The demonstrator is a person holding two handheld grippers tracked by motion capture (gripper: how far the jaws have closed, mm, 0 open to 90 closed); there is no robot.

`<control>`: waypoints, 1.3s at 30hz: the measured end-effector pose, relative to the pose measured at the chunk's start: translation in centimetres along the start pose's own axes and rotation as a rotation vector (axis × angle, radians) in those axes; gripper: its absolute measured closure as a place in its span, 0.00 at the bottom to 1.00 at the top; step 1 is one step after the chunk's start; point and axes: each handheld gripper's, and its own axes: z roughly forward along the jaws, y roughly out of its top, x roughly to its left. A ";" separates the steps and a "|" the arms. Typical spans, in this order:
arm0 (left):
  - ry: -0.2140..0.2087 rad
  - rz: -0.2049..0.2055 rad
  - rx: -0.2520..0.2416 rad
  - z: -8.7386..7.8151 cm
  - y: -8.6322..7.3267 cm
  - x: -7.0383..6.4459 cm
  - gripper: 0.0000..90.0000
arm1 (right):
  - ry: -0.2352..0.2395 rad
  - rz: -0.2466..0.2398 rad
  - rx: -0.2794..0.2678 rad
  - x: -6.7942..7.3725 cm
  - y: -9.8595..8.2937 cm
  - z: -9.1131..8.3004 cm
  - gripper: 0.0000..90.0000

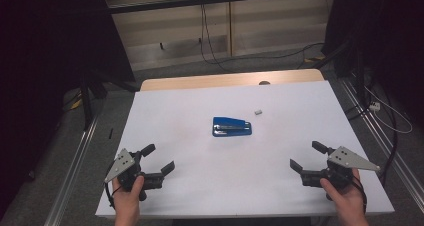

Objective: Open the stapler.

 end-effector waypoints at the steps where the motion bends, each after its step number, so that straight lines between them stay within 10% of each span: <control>1: 0.000 -0.001 0.002 0.0 0.0 0.0 0.04 | 0.004 -0.002 0.002 0.0 0.0 0.1 0.03; 39: -0.039 0.026 0.044 4.0 1.6 0.2 0.04 | 0.031 -0.065 0.039 0.8 1.9 3.3 0.03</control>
